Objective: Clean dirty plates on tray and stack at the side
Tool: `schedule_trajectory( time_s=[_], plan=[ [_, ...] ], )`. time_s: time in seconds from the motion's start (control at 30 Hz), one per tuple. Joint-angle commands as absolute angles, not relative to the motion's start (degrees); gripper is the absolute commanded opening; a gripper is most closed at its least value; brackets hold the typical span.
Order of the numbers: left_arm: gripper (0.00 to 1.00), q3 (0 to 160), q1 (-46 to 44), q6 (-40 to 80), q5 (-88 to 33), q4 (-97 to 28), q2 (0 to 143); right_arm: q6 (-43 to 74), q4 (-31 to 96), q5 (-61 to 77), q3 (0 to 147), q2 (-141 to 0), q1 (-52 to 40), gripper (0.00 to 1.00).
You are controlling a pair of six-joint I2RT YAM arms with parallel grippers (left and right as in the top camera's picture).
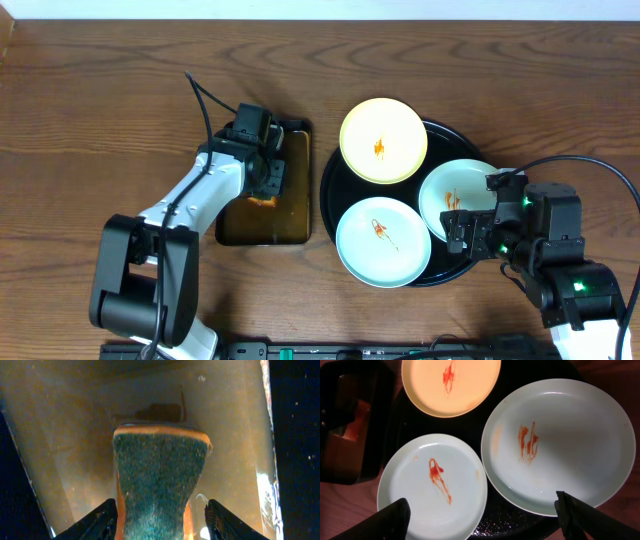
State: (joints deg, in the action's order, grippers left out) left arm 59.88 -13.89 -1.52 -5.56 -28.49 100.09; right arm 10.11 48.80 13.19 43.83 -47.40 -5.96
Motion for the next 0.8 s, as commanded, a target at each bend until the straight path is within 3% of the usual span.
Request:
schedule_trajectory(
  time_s=[0.0,0.17,0.33,0.77],
  plan=[
    [0.55,60.82,-13.96,-1.69,-4.43,-27.9,101.45,10.7,48.88,13.61,44.97,-47.4,-5.67,0.91],
    [0.39,60.36,-13.96,-1.65,-4.43,-27.92,102.08,10.7,48.86,13.61,44.97,-47.4,-5.67,0.91],
    [0.08,60.23,-13.96,-1.32,-4.43,-27.97,102.15,10.7,48.93,13.63,44.97,-47.4,-5.67,0.9],
    [0.07,60.36,-13.96,1.63,-6.44,-32.45,96.99,12.05,51.07,16.49,44.88,-48.05,-5.67,0.89]
  ],
)
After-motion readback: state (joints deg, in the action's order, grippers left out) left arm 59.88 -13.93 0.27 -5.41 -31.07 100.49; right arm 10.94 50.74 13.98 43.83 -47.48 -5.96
